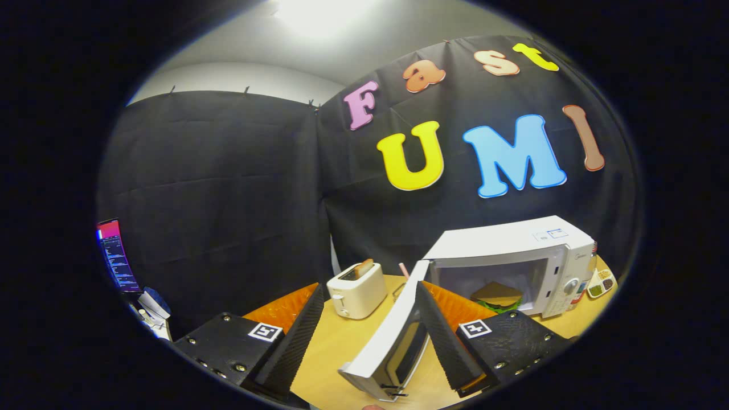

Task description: Open the microwave, put the food inside, and close the microwave door.

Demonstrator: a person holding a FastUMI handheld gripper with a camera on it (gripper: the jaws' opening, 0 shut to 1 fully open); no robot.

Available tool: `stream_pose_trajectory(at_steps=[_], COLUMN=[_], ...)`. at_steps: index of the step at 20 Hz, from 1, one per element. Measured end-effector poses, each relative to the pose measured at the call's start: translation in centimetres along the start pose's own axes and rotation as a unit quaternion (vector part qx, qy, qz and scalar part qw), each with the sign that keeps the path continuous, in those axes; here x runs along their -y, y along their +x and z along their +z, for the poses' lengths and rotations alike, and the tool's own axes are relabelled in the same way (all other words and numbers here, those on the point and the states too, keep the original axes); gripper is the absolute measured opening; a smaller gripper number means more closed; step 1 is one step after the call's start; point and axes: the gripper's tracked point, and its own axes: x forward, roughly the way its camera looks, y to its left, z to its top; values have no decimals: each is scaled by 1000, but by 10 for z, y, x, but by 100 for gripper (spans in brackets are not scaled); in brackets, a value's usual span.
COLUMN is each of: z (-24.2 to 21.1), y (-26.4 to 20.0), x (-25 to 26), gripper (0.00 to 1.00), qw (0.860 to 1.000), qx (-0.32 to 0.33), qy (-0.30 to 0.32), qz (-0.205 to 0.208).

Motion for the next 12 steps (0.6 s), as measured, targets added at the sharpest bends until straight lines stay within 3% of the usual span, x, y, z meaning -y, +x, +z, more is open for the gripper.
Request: stream_pose_trajectory(at_steps=[9,11,12], z=[-49,-71,-82], y=[3,2,3], x=[-111,-121,-122], gripper=[96,88,79], qw=[989,986,984], qx=[-52,-76,-88], qy=[-11,-15,-19], qz=[135,148,153])
